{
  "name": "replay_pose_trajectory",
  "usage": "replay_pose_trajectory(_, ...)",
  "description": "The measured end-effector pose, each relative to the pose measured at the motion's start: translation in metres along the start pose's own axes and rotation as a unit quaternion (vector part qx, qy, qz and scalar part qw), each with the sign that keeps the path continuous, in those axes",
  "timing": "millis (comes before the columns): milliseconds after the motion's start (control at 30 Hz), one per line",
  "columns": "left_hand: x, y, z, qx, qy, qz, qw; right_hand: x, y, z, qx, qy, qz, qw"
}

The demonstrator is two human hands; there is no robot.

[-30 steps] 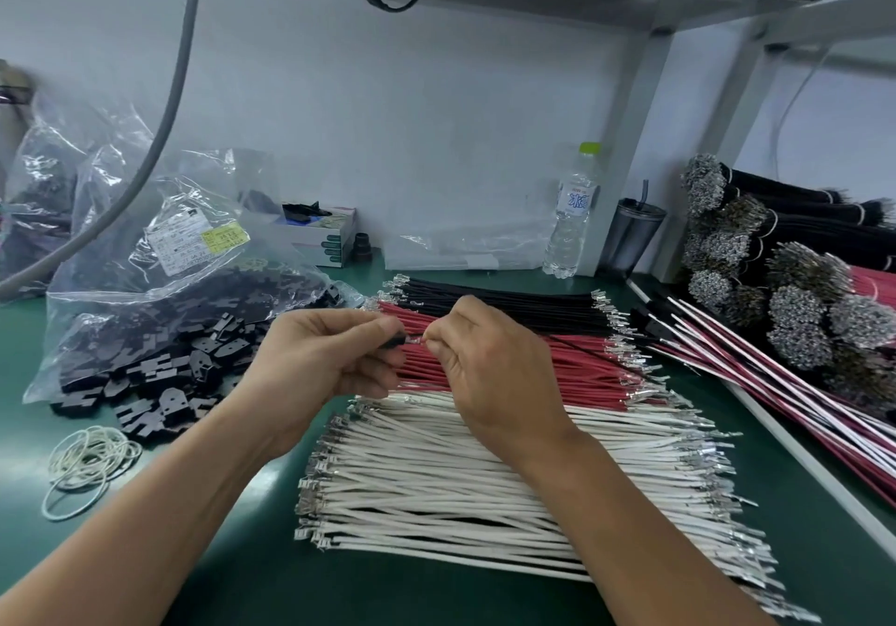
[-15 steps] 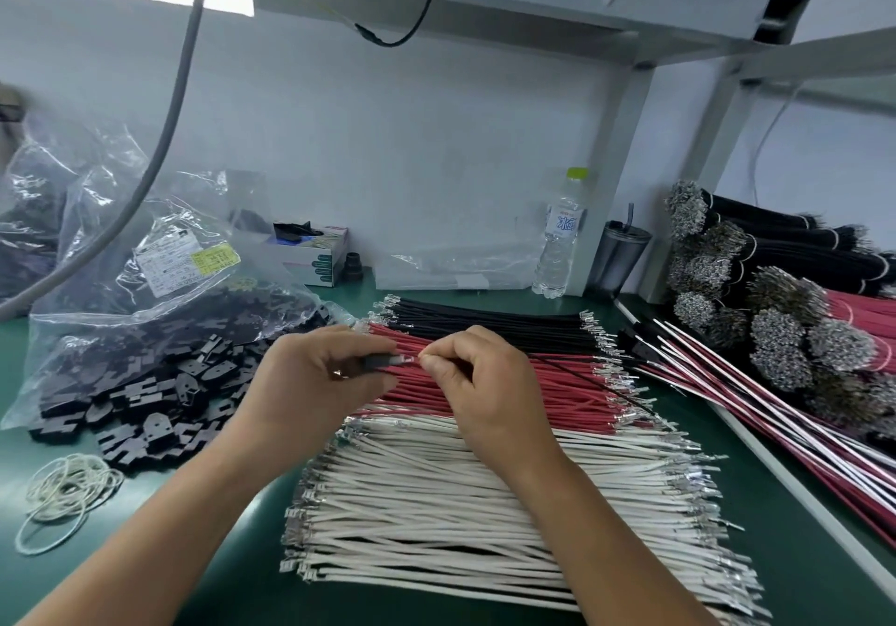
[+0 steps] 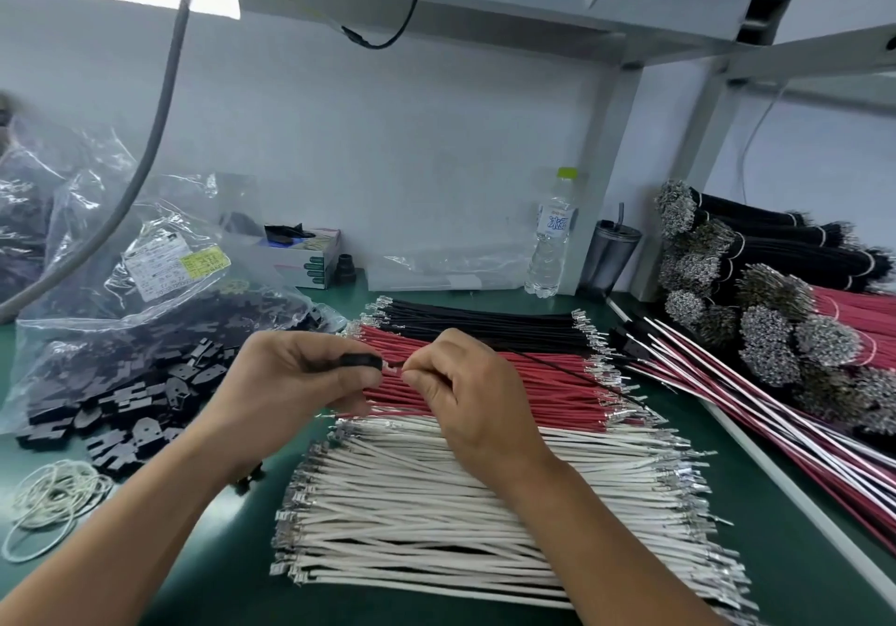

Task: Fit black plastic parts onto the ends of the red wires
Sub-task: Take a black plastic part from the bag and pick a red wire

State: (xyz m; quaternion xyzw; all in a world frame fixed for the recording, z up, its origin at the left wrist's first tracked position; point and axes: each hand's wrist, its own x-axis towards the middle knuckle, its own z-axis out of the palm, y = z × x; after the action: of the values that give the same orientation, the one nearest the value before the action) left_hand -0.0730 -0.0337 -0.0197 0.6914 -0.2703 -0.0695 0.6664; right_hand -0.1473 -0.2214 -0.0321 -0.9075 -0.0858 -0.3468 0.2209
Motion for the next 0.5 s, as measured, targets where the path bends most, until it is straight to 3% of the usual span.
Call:
replay_pose_trajectory(67,-0.0001,0.0014,-0.0012,-0.01,-0.012,0.002,1.0,0.0006,0.0001,-0.0004,0.02,-0.009,0.011,1.0)
replay_pose_trajectory(167,0.001,-0.0024,-0.0017,0.114,-0.036,0.03,0.992,0.0022,-0.0039,-0.0041,-0.055,-0.018,-0.026,0.998)
replay_pose_trajectory(233,0.0018,-0.0051,-0.0013,0.129,-0.025,0.033,0.991,0.0044,-0.0064,-0.0043,-0.076,-0.022,-0.026,0.997)
replay_pose_trajectory(500,0.0021,-0.0038,0.005,-0.023,-0.007,-0.006,1.0,0.0045,0.0016,-0.0077,0.0,-0.01,0.014,1.0)
